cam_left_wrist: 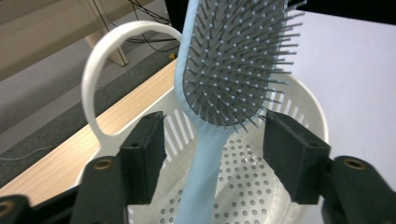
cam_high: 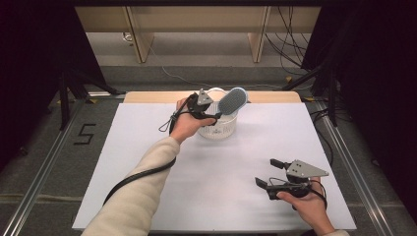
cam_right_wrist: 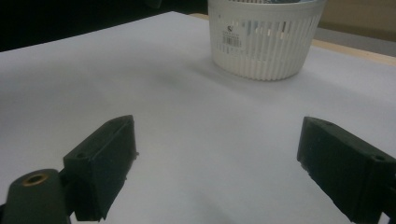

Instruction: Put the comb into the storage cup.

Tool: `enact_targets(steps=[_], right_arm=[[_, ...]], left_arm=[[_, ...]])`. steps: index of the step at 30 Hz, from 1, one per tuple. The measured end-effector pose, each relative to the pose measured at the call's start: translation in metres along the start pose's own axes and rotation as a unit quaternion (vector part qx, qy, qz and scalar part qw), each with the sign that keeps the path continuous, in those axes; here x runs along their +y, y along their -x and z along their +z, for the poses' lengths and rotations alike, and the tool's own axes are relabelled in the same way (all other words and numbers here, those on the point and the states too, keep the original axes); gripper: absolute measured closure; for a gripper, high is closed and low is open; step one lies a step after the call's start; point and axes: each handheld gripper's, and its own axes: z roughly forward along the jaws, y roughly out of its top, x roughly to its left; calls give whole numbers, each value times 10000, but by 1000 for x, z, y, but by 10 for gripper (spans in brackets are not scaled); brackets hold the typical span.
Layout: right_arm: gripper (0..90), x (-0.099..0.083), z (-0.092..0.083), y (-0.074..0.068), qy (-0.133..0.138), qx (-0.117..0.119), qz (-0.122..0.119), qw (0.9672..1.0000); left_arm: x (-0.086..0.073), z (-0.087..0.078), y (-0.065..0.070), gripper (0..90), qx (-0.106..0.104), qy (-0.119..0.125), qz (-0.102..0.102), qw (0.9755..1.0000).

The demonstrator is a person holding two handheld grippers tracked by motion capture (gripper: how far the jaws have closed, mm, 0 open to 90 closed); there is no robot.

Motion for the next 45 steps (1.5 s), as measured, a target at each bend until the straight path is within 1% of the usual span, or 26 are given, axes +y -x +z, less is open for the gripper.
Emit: enact_targets(steps=[3,5,6,8,11,14,16,17,23,29,30,33,36,42,45], right_arm=[[126,0,0,0,-9,3,31,10000],[126,0,0,0,-10,-3,34,10000],[126,0,0,0,-8,-7,26,10000],[126,0,0,0,-12,-18,24,10000],[125,0,0,0,-7,-18,24,10000],[124,0,0,0,-17,-20,5,10000],[124,0,0,0,-28,-28,27,10000],[124,0,0,0,-33,-24,24,10000],[124,0,1,0,-37,-34,23,10000],[124,0,1,0,-40,-38,23,10000],[124,0,1,0,-45,-35,22,10000],[124,0,1,0,-42,-36,23,10000],[124,0,1,0,-51,-41,19,10000],[124,0,1,0,-52,-46,21,10000],[124,0,1,0,-52,-49,22,10000]], left_arm=[[2,-8,0,308,0,-3,-84,10000],[2,-13,0,284,-65,-16,-165,9998],[2,-16,0,255,-52,-43,-200,9998],[1,-21,-1,220,-25,-79,-200,9998],[0,-30,0,162,-8,-55,-257,9997],[-4,-39,1,102,91,-58,-287,9995],[-7,-44,1,77,141,-113,-284,9994],[-9,-47,1,66,154,-98,-322,9993],[-22,-60,0,50,112,-87,-414,9990],[-37,-71,-3,46,176,-92,-504,9985],[-40,-73,-3,43,196,-82,-545,9983],[-49,-78,-2,38,198,-79,-587,9980],[-56,-83,-1,32,206,-116,-566,9981],[-64,-95,0,32,236,-45,-556,9982],[-69,-99,1,31,277,-28,-618,9977]])
